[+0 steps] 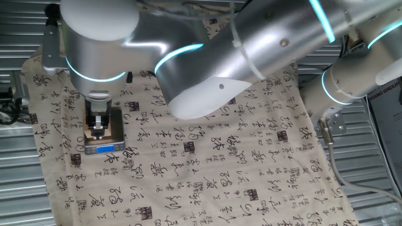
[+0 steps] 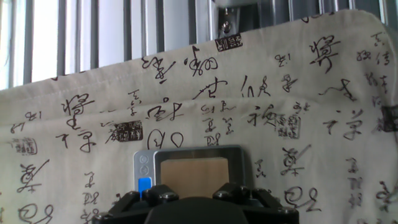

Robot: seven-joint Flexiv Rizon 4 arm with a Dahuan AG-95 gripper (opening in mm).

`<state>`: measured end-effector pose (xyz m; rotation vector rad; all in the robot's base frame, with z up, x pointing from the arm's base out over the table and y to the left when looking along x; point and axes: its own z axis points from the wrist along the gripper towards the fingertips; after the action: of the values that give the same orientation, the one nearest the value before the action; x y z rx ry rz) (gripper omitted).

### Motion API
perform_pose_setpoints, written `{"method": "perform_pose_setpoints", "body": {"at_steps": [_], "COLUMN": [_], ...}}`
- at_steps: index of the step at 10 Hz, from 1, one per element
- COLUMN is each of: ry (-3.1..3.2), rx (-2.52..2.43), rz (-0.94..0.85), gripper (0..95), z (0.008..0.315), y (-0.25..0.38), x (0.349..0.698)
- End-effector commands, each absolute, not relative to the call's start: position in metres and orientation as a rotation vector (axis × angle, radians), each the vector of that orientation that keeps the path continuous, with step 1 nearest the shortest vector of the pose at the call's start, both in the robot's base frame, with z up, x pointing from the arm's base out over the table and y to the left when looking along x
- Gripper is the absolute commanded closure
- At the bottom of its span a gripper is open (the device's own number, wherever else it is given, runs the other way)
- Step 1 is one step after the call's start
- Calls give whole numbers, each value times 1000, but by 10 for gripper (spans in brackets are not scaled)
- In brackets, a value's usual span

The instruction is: Remove the object from the scale

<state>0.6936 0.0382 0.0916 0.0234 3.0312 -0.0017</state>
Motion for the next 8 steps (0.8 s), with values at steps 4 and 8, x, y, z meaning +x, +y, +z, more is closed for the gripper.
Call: {"method": "perform_pose_setpoints", "body": {"at_steps": [4, 8], "ry": [3032, 3035], "rx": [15, 1], "rz": [15, 24], "gripper": [950, 950], "z": [105, 120], "y": [32, 14], "x": [683, 638]}}
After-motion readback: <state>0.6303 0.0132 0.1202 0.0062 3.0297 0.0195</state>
